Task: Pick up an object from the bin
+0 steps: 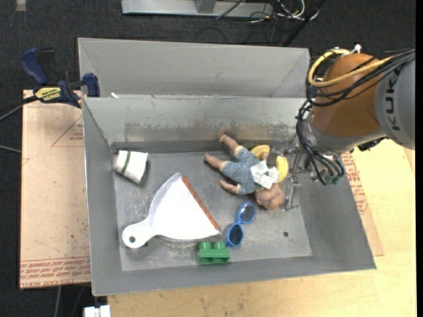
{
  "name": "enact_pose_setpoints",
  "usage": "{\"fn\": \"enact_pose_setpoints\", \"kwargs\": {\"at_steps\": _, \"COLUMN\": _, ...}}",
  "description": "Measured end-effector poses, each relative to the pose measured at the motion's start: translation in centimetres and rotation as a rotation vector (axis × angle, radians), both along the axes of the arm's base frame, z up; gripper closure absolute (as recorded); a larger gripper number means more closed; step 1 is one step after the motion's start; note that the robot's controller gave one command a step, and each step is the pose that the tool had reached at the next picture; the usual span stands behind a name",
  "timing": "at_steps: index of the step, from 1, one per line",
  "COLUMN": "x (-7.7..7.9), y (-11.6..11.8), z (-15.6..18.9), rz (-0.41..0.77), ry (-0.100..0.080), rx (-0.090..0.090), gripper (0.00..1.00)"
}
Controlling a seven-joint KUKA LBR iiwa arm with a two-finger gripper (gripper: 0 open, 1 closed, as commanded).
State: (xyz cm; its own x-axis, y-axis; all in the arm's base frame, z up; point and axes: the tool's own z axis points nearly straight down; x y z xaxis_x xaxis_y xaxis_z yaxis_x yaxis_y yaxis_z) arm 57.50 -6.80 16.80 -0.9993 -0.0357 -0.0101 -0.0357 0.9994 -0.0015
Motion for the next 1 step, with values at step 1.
{"fn": "enact_pose_setpoints", "kwargs": {"at_steps": 1, "x": 1.62, "y": 0.02, "z": -4.71, "rz": 0.159, "ry": 0.007, "rx": 0.000, "gripper": 0.00}}
